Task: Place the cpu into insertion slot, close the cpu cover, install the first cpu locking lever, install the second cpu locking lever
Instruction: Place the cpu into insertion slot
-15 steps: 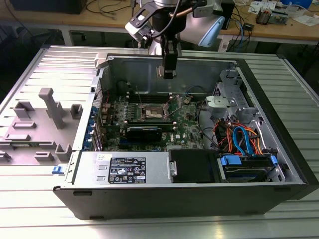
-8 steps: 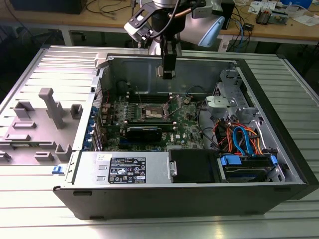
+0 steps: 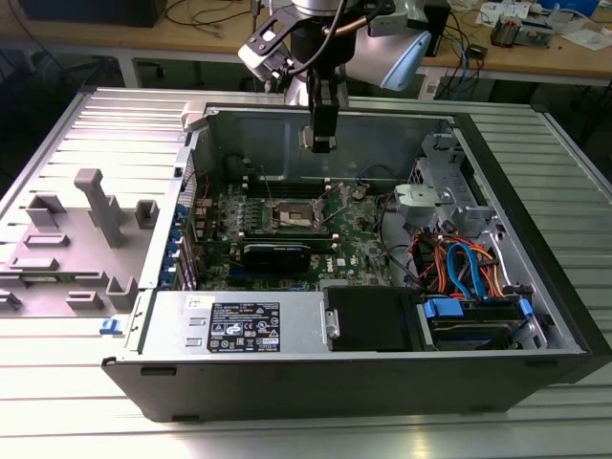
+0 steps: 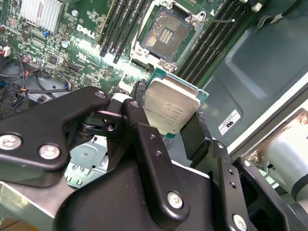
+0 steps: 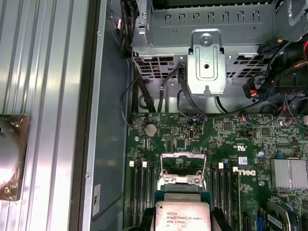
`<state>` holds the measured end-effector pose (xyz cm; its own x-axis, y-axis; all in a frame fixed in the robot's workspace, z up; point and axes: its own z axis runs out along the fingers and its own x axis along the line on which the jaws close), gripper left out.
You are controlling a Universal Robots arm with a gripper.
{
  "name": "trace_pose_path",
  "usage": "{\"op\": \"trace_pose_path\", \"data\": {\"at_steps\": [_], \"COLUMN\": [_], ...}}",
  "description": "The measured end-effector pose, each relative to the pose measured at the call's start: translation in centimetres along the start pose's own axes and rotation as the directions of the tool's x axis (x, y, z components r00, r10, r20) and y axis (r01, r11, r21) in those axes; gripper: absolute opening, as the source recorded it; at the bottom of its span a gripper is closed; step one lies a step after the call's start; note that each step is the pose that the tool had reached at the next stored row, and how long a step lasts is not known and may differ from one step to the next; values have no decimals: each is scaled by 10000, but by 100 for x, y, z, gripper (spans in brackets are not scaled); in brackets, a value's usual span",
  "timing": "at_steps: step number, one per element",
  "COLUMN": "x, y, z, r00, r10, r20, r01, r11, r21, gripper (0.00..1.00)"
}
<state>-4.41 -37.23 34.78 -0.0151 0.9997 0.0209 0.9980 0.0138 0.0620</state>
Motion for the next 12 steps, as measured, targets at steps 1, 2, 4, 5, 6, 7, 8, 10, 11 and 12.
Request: {"op": "trace_pose_path", "data": {"at_steps": [1,2,4,5,6,7,8,10,11,12], "x": [-1,-2,-4,-5,-7,-8,-8,-12,-12,-13], "y": [0,0,-1,-1,-1,-1,-1,-2,-2,-3], "z": [2,4,10,13,16,19,22,30,34,39], "r00": [10000,10000,10000,10000,10000,10000,10000,10000,10000,10000], "r10": [0,1,1,1,0,0,1,1,1,1], "r20": [0,0,-1,0,0,0,0,1,0,-1], "r01": [0,-1,-1,-1,0,0,-1,-1,-1,-1], "r11": [10000,10000,10000,10000,10000,10000,10000,10000,10000,10000], "r21": [2,3,6,6,6,6,7,7,7,6], "gripper": [54,54,54,54,54,54,54,54,54,54]}}
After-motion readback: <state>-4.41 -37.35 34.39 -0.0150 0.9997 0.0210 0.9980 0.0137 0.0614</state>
